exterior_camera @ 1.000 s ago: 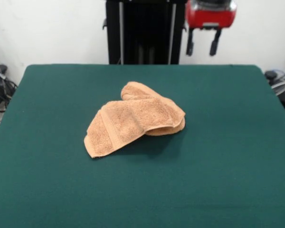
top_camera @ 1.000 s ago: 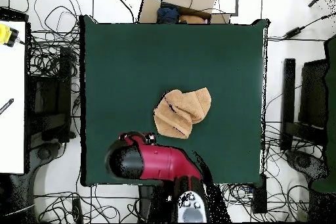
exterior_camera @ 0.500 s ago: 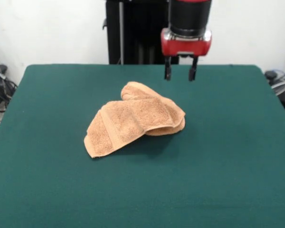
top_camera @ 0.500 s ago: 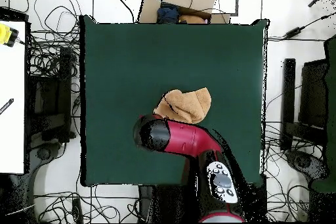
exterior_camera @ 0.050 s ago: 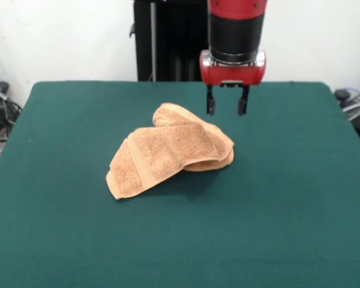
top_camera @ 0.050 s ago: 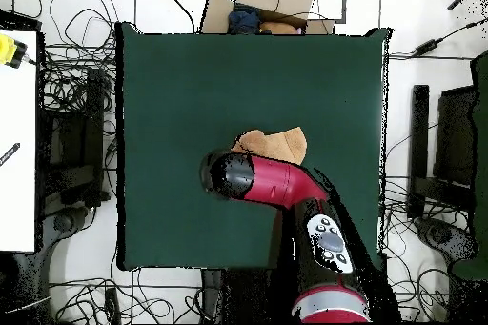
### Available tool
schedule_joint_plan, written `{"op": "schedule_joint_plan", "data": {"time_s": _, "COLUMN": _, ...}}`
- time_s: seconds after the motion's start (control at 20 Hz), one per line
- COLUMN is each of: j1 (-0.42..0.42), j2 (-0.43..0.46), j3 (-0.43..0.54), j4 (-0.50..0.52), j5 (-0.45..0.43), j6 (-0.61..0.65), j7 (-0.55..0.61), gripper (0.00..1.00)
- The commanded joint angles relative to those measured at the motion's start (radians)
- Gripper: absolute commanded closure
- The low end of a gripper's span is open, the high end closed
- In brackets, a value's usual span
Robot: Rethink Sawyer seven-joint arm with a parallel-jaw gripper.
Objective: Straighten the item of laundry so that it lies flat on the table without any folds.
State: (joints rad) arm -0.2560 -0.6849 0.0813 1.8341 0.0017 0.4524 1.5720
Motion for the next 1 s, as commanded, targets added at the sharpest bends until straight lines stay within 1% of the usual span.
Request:
{"op": "schedule_joint_plan", "data": {"time_s": 0.05, "j1": -0.025, "j2": 0.037, "j3": 0.144, "j4": -0.088, "j5": -0.019, "j6": 0.089, "j7": -0.007, "gripper": 0.0}}
{"op": "schedule_joint_plan", "data": {"time_s": 0.15, "j1": -0.002, "j2": 0.047, "j3": 0.121, "j4": -0.167, "j5": -0.086, "j6": 0.078, "j7": -0.055, "gripper": 0.0}}
{"op": "schedule_joint_plan", "data": {"time_s": 0.25, "j1": -0.009, "j2": 0.063, "j3": 0.124, "j4": -0.201, "j5": -0.112, "j6": 0.069, "j7": -0.08, "gripper": 0.0}}
{"op": "schedule_joint_plan", "data": {"time_s": 0.4, "j1": -0.035, "j2": 0.095, "j3": 0.146, "j4": -0.221, "j5": -0.141, "j6": 0.048, "j7": -0.094, "gripper": 0.0}}
{"op": "schedule_joint_plan", "data": {"time_s": 0.55, "j1": -0.056, "j2": 0.138, "j3": 0.163, "j4": -0.272, "j5": -0.177, "j6": 0.062, "j7": -0.128, "gripper": 0.0}}
{"op": "schedule_joint_plan", "data": {"time_s": 0.65, "j1": -0.089, "j2": 0.171, "j3": 0.188, "j4": -0.287, "j5": -0.196, "j6": 0.063, "j7": -0.152, "gripper": 0.0}}
{"op": "schedule_joint_plan", "data": {"time_s": 0.85, "j1": -0.184, "j2": 0.24, "j3": 0.246, "j4": -0.296, "j5": -0.25, "j6": 0.03, "j7": -0.203, "gripper": 0.0}}
{"op": "schedule_joint_plan", "data": {"time_s": 1.0, "j1": -0.249, "j2": 0.278, "j3": 0.286, "j4": -0.305, "j5": -0.288, "j6": 0.045, "j7": -0.237, "gripper": 0.0}}
